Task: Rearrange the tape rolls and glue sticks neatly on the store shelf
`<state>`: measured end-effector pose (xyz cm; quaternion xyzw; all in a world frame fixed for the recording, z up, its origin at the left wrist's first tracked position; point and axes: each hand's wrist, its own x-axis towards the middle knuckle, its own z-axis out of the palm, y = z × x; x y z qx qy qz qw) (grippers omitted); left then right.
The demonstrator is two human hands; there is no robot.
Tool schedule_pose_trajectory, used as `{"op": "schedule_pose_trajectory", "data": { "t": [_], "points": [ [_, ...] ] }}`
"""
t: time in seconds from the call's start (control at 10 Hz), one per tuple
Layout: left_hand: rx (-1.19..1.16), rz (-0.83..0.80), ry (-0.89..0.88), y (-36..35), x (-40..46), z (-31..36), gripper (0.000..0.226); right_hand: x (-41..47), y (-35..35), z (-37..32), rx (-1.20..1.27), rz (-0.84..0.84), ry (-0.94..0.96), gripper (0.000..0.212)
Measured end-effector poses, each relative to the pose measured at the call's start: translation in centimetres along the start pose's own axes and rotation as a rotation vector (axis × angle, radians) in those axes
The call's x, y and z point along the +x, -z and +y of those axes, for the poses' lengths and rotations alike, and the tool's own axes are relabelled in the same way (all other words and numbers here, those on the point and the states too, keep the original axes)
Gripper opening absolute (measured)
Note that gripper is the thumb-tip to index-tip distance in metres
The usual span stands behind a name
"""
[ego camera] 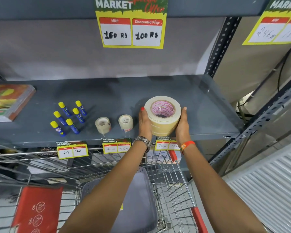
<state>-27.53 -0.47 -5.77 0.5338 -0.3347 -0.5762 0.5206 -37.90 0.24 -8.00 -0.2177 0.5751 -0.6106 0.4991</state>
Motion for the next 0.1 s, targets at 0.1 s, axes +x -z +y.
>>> {"op": "schedule_pose_trajectory", "data": {
  "t": [0.1],
  "points": [
    [0.098, 0.031, -0.042, 0.70, -1.10, 0.77, 0.048, -0.76, 0.48, -0.39, -0.039, 0.118, 0.155, 0.046]
  ]
}}
